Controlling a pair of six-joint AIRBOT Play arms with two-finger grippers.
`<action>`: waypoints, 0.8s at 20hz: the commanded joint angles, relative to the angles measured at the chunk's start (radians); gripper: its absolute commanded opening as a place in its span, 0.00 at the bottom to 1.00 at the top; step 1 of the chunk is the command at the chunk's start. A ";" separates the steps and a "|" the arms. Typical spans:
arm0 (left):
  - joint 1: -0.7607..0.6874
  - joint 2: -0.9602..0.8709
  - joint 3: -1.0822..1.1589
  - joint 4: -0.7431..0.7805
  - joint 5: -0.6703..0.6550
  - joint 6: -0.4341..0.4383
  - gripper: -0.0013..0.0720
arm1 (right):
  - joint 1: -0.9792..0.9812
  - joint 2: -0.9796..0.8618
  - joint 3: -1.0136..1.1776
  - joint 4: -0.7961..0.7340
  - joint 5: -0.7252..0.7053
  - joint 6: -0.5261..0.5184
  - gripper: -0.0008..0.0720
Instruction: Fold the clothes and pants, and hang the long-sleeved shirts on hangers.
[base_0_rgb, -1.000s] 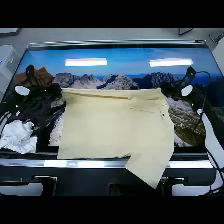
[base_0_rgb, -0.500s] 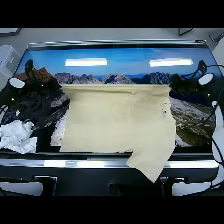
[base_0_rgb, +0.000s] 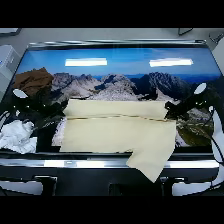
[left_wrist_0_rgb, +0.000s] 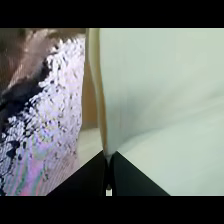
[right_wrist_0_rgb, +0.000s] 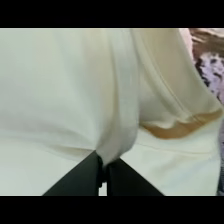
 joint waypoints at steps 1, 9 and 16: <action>0.017 0.000 -0.022 0.011 -0.054 0.001 0.04 | 0.002 0.001 -0.023 -0.027 -0.010 0.010 0.06; 0.037 -0.035 -0.029 0.007 -0.039 0.000 0.04 | 0.002 -0.003 -0.019 -0.073 -0.027 0.034 0.06; 0.100 -0.026 0.047 -0.021 -0.218 0.000 0.75 | -0.103 0.037 0.118 -0.079 0.204 -0.013 0.72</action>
